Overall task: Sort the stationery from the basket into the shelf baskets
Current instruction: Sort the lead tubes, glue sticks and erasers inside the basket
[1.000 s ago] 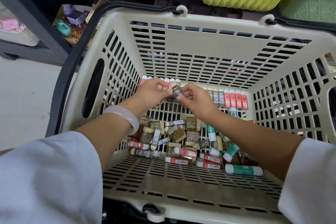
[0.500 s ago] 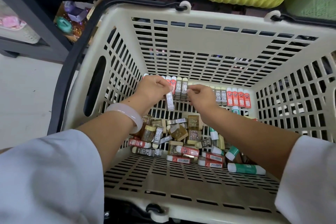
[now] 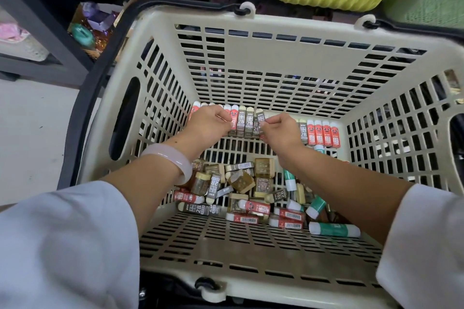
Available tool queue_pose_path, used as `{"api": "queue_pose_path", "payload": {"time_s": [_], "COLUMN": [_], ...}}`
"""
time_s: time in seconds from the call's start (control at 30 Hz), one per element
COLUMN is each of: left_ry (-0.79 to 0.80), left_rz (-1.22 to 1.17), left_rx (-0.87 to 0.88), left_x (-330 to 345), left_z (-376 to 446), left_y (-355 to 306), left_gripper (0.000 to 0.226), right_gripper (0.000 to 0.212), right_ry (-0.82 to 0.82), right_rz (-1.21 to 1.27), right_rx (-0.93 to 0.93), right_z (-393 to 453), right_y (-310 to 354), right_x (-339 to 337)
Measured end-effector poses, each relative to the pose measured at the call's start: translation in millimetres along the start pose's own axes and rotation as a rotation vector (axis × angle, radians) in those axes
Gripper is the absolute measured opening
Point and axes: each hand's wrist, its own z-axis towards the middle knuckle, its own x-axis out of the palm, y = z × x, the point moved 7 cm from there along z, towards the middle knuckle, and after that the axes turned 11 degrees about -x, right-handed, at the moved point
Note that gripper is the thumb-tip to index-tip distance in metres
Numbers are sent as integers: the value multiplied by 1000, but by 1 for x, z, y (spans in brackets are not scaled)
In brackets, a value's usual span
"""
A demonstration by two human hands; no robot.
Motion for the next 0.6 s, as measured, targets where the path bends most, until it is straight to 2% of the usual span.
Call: {"api": "queue_pose_path", "payload": {"time_s": [0.1, 0.17, 0.23, 0.33, 0.4, 0.47, 0.53, 0.6], "left_ry": [-11, -16, -21, 22, 102, 214, 317, 368], "left_rz": [52, 92, 228, 538, 742, 899, 984, 1018], "left_rx": [8, 33, 118, 275, 329, 316, 276, 271], "left_x": [0, 0, 4, 21, 38, 54, 62, 64], "left_z": [1, 3, 4, -2, -6, -10, -12, -13], "left_y": [1, 1, -2, -4, 4, 19, 34, 40], "left_gripper": [8, 9, 13, 16, 19, 28, 33, 26], "right_gripper": [28, 27, 17, 20, 18, 14, 14, 19], "right_ry": [-9, -5, 40, 185, 401, 710, 984, 1156], "right_rz": [18, 30, 38, -79, -334, -585, -737, -868], "right_rx": [17, 36, 39, -75, -277, -439, -497, -551], "right_z": [5, 6, 7, 2, -11, -35, -63, -86], "right_y": [-1, -1, -4, 3, 19, 23, 14, 0], "right_x": [7, 7, 5, -2, 0, 7, 10, 10]}}
